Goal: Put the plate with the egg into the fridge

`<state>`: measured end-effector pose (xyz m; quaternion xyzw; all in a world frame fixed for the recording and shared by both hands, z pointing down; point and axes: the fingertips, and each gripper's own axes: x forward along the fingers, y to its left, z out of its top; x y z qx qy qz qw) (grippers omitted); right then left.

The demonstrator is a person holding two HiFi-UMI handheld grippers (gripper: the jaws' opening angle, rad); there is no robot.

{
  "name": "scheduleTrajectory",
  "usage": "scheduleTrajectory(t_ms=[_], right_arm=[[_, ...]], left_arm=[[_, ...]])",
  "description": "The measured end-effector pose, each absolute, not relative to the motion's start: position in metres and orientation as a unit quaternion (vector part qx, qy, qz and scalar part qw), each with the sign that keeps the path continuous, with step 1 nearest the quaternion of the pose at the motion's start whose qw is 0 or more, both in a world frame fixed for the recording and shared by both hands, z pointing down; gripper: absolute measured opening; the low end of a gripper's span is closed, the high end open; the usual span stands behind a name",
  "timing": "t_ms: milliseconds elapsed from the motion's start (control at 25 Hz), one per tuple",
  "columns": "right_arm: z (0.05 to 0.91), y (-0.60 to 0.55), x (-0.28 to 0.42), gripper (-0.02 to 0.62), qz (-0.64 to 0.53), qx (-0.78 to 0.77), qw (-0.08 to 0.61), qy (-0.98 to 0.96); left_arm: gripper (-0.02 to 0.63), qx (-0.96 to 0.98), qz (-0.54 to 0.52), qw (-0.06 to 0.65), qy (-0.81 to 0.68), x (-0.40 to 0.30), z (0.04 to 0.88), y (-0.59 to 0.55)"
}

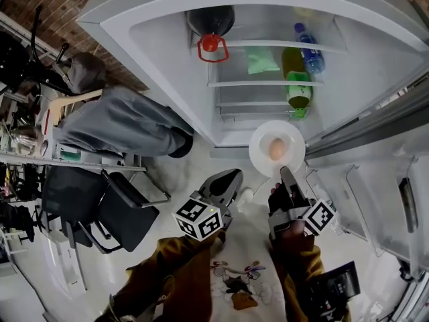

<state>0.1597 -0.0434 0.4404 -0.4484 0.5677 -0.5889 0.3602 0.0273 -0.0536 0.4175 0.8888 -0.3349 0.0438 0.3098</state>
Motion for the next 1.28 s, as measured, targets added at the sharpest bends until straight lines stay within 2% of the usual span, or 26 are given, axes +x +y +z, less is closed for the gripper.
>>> scheduleTrajectory(t_ms=[1280], right_arm=[[0.488, -0.104, 0.145, 0.021, -0.604, -0.464, 0.318, 0.564]], left_arm=[[0.006, 0.889, 0.03, 0.262, -0.374, 0.019, 0.435, -0.098]])
